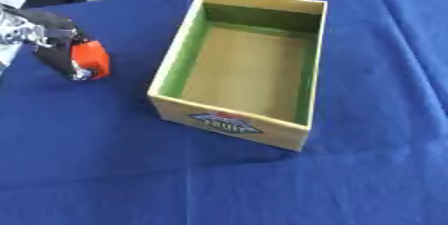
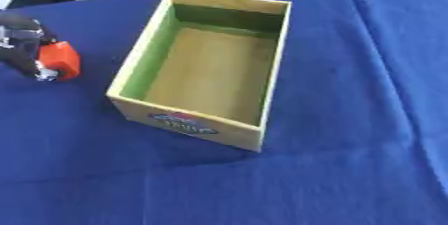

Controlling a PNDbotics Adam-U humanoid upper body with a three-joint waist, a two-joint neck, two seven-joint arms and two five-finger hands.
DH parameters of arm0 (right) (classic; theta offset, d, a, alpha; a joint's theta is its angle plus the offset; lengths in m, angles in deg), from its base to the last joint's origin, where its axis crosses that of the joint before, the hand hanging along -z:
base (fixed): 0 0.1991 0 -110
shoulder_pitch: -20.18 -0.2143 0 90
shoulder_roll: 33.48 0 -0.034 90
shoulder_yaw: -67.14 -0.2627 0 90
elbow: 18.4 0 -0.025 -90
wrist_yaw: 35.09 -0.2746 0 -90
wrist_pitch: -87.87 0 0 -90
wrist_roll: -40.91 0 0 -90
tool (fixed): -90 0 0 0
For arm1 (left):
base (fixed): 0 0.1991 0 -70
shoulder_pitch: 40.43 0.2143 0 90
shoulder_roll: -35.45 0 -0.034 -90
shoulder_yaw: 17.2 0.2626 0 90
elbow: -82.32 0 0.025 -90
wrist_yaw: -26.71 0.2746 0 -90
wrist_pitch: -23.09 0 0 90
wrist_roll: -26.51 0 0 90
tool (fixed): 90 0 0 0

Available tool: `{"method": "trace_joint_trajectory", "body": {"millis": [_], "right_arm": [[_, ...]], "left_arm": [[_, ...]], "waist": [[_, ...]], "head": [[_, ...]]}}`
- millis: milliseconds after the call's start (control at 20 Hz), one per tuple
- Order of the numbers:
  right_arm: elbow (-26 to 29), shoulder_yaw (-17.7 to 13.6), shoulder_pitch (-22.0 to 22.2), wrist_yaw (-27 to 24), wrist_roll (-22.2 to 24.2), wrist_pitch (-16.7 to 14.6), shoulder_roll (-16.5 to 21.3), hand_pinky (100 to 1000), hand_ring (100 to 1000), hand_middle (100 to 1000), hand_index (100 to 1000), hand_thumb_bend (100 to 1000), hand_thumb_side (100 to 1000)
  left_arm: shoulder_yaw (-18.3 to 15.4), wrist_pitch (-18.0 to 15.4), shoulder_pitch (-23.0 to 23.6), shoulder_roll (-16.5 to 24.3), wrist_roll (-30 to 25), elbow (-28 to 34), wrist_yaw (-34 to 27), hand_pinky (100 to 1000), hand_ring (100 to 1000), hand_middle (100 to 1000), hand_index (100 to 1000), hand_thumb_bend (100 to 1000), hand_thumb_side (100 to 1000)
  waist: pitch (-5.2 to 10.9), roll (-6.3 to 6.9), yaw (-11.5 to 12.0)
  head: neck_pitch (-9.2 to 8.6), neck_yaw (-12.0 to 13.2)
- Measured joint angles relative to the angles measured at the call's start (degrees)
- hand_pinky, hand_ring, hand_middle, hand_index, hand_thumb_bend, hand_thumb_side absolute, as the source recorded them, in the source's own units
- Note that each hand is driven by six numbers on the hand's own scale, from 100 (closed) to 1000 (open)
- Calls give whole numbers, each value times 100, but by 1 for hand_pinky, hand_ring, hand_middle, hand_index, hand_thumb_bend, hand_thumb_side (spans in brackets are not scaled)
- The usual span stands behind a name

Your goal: Pick up objects on the table and place them in the box.

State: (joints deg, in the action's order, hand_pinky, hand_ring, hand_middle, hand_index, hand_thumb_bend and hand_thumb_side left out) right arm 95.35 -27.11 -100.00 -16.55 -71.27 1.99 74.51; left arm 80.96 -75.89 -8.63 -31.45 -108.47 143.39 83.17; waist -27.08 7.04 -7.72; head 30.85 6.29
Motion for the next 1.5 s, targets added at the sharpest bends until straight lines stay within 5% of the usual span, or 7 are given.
{"method": "trace_joint_trajectory", "body": {"millis": [700, 1050, 1500], "right_arm": [[0, 2, 66, -49, 21, 18, -43, 819, 769, 726, 756, 100, 625], [0, 72, 52, -101, 118, 24, -58, 819, 768, 727, 756, 100, 622], [0, 167, -78, -176, 244, -30, -148, 820, 768, 728, 757, 100, 620]], "left_arm": [[-25, 279, -9, -32, 1139, 339, 167, 123, 348, 364, 510, 100, 566], [180, 247, -253, -64, 1090, 1609, -208, 110, 332, 347, 499, 100, 569], [637, 348, -657, -809, 606, 2259, -769, 100, 326, 341, 484, 100, 563]], "waist": [[329, -24, 139], [625, 5, 280], [765, 65, 264]], "head": [[285, -297], [623, -547], [688, -540]]}}
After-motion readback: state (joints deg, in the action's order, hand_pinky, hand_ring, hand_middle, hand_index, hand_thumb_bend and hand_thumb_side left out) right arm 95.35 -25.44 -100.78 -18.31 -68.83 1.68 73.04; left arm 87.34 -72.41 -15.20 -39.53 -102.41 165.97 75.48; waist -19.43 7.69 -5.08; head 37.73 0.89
